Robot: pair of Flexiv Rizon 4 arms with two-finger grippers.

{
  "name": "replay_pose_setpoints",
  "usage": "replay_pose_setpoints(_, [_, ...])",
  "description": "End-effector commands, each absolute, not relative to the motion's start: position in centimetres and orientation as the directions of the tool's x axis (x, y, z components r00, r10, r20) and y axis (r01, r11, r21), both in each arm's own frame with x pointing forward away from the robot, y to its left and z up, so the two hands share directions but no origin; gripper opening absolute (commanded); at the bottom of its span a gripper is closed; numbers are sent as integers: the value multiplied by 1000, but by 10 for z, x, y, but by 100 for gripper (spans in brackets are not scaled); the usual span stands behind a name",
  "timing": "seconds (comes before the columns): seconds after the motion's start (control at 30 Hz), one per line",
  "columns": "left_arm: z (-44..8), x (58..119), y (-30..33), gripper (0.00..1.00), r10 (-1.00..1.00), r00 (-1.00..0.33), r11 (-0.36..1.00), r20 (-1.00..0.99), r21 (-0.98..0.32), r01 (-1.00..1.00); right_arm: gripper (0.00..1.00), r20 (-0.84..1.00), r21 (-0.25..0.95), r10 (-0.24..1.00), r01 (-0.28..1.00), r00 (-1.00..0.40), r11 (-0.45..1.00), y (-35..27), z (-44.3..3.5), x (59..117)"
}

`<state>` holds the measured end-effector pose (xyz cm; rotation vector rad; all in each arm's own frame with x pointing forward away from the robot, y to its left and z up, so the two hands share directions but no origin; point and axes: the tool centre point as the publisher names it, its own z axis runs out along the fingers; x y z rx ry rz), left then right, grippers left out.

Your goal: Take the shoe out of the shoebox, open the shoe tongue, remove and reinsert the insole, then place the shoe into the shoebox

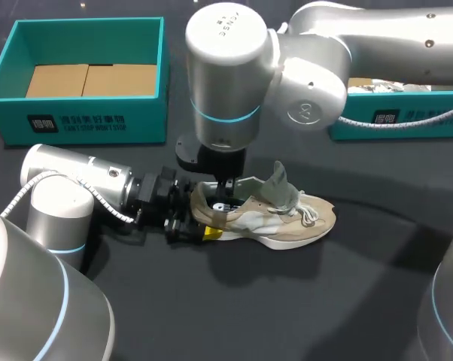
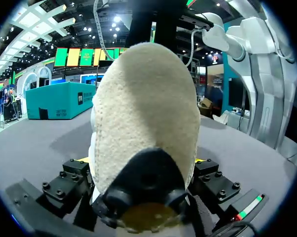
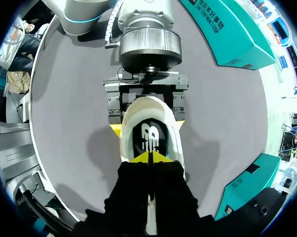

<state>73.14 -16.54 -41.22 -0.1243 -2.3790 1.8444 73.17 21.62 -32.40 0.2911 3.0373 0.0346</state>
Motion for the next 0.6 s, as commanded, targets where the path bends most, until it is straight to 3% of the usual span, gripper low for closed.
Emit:
replay_pose_setpoints(0.03, [-414,730,-165,0,142,-989,251,51,-968,-14,0,-85,37,176,173,-981,984,216,-339,731])
replay_pose_setpoints(0.33, [-414,730,-165,0,142,-989,251,51,-968,-14,0,-88,51,155,151,-984,987,215,-365,738])
replay_pose_setpoints(0.6, [-414,730,-165,0,142,-989,251,51,-968,-14,0,-83,34,209,207,-974,978,194,-378,737])
